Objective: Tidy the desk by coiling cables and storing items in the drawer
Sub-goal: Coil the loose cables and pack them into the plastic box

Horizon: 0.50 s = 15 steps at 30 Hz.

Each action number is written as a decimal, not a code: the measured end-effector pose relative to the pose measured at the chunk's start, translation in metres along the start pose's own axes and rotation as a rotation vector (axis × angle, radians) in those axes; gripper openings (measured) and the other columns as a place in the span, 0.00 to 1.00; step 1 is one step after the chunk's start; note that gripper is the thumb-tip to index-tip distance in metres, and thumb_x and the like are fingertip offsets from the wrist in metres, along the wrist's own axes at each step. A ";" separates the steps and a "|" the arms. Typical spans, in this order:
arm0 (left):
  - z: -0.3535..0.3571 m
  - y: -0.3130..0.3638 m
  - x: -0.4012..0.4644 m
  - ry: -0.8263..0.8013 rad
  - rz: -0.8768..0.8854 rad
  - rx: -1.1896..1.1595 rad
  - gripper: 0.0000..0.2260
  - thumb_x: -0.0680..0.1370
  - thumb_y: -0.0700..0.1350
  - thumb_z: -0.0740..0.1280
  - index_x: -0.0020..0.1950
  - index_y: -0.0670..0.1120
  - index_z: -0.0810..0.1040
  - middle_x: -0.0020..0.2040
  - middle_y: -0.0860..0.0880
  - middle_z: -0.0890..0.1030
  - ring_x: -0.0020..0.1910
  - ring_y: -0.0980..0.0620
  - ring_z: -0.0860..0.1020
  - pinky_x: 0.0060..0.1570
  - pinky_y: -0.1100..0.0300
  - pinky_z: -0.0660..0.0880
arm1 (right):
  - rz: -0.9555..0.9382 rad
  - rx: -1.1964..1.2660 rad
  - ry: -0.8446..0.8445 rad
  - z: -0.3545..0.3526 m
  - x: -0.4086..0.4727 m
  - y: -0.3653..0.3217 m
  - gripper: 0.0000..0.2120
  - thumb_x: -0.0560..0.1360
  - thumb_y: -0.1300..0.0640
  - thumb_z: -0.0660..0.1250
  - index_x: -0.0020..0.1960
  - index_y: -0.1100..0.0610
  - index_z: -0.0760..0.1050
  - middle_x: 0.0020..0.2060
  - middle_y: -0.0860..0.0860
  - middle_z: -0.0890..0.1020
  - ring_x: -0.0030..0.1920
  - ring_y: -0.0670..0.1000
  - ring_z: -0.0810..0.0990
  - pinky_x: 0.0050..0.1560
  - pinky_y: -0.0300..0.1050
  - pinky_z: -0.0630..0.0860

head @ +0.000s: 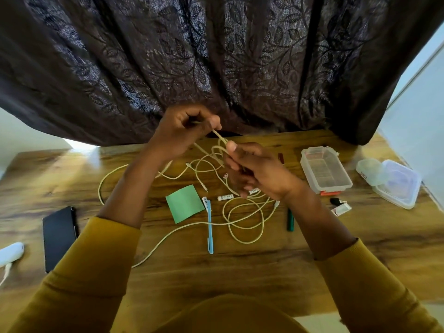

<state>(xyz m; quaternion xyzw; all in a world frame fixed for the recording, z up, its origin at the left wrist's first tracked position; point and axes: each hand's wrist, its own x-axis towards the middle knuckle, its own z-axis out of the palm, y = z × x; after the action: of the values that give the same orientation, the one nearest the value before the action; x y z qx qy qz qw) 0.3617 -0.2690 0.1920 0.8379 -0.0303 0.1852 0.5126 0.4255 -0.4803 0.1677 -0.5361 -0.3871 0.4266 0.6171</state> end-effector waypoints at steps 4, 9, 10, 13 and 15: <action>-0.002 -0.016 -0.007 -0.101 -0.305 -0.573 0.16 0.81 0.56 0.64 0.53 0.48 0.86 0.42 0.52 0.81 0.41 0.57 0.75 0.43 0.59 0.73 | 0.005 0.369 -0.125 -0.007 -0.002 -0.004 0.17 0.86 0.52 0.55 0.40 0.56 0.65 0.25 0.48 0.58 0.24 0.48 0.53 0.23 0.44 0.53; 0.022 -0.034 -0.018 -0.082 -0.386 -0.931 0.22 0.84 0.55 0.54 0.63 0.43 0.80 0.42 0.47 0.77 0.39 0.50 0.68 0.43 0.53 0.66 | -0.075 0.597 -0.158 -0.012 0.000 -0.010 0.17 0.84 0.47 0.56 0.40 0.55 0.66 0.24 0.47 0.56 0.24 0.47 0.52 0.23 0.42 0.54; 0.031 -0.036 -0.021 -0.064 -0.394 -0.892 0.19 0.85 0.53 0.54 0.63 0.44 0.80 0.41 0.48 0.76 0.38 0.51 0.68 0.42 0.54 0.65 | -0.109 0.636 -0.150 -0.011 0.001 -0.012 0.17 0.84 0.47 0.55 0.40 0.55 0.65 0.25 0.47 0.57 0.24 0.47 0.53 0.23 0.40 0.55; 0.055 -0.037 -0.033 -0.015 -0.413 -0.604 0.12 0.87 0.46 0.57 0.61 0.46 0.79 0.40 0.49 0.78 0.35 0.53 0.71 0.37 0.58 0.68 | -0.221 0.698 -0.081 -0.013 0.007 -0.014 0.17 0.84 0.45 0.52 0.45 0.56 0.66 0.27 0.48 0.61 0.27 0.46 0.62 0.22 0.38 0.58; 0.068 -0.033 -0.038 -0.036 -0.381 -0.397 0.12 0.88 0.42 0.56 0.59 0.47 0.79 0.38 0.48 0.77 0.32 0.54 0.71 0.34 0.59 0.69 | -0.276 0.688 -0.001 -0.015 0.012 -0.013 0.17 0.84 0.44 0.51 0.48 0.55 0.68 0.30 0.49 0.68 0.31 0.46 0.73 0.22 0.37 0.57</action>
<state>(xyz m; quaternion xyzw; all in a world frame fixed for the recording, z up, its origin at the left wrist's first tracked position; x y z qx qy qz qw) 0.3536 -0.3176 0.1238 0.7148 0.0829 0.0610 0.6917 0.4451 -0.4745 0.1787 -0.2396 -0.2902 0.4448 0.8127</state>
